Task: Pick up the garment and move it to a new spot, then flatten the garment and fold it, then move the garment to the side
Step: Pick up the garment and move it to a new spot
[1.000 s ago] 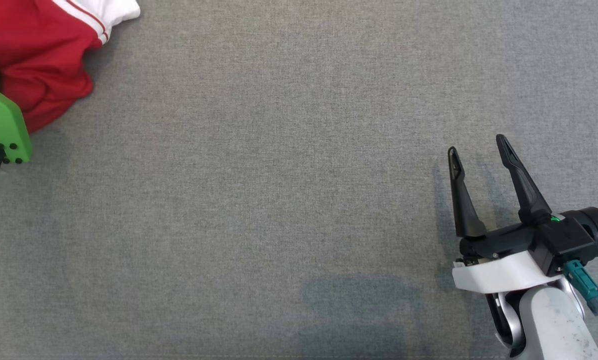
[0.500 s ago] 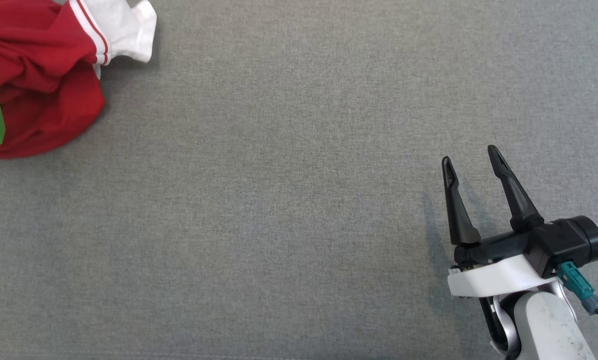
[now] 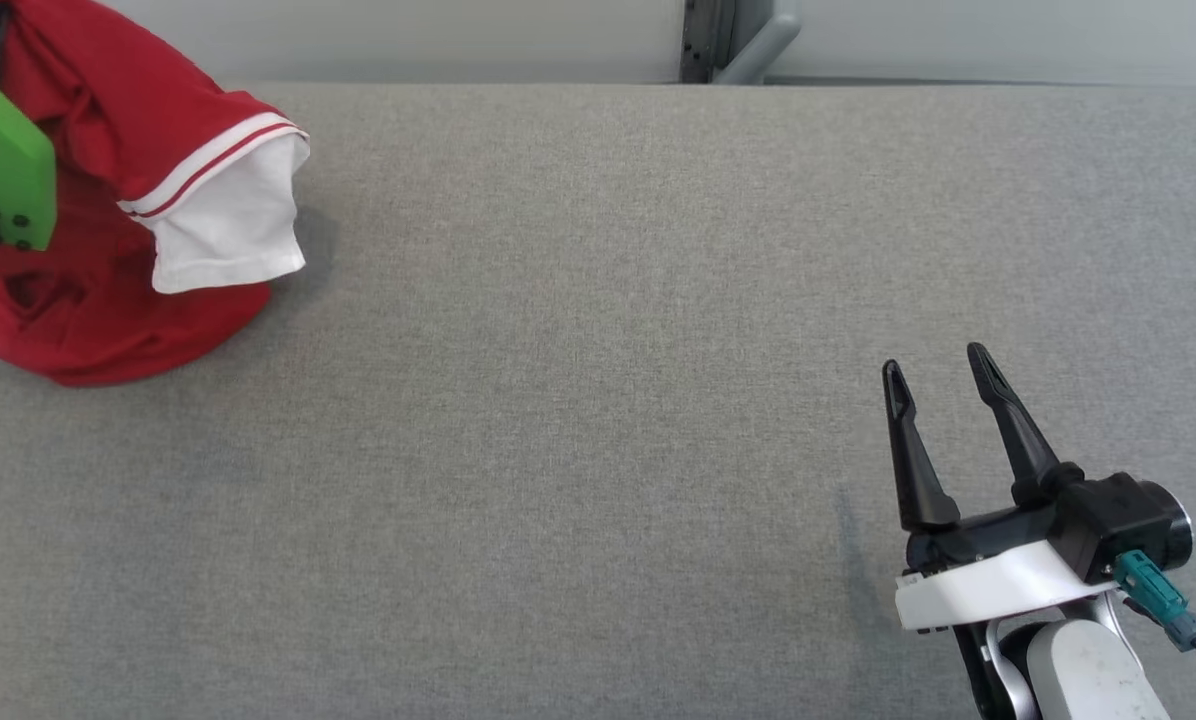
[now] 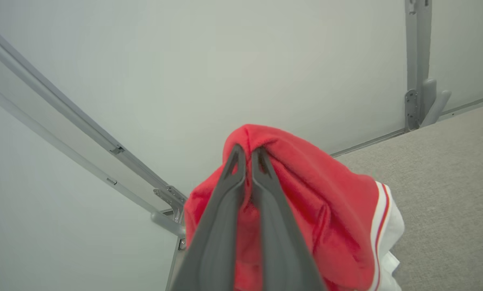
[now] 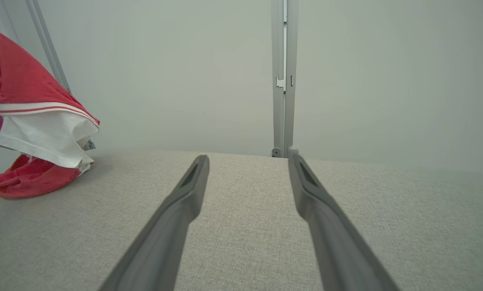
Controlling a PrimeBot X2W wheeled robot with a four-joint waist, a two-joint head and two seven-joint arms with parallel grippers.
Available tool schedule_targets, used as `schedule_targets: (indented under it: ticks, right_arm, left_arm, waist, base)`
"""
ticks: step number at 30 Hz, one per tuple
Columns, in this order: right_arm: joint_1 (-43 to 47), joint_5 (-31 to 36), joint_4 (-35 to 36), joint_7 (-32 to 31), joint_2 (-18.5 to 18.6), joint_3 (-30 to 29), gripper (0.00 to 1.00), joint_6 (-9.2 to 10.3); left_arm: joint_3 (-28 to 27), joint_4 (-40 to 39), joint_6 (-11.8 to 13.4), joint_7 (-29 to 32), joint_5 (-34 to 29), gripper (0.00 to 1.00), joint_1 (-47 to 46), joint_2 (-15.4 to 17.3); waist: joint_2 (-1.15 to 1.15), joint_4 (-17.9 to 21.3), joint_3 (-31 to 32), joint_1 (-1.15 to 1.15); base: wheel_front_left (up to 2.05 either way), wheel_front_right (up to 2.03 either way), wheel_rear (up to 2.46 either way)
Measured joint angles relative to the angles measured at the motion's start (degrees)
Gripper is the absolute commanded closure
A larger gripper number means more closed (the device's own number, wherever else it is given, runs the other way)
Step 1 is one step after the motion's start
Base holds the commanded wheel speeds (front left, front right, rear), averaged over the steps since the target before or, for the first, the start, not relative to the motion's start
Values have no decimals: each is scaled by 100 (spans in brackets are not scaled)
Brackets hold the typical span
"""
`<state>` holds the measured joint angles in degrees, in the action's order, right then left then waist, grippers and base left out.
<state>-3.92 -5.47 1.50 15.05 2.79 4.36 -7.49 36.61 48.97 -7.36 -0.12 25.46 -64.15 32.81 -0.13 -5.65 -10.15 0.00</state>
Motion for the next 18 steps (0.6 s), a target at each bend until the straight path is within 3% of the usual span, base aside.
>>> schedule_targets:
  ticks: [12,18]
  right_arm:
    - [242,-141,-25,0,0,-130,0,0]
    - [251,-185,-12,0,1,-142,0,0]
  left_arm:
    - [697,-1768,-3,140,326,100,-25,-344]
    - [880,-2475,99,-19,501,100,446,-846]
  waist:
    - [0,477,600,0]
    - [0,788,663,0]
  base:
    - [0,0,0]
    - [0,0,0]
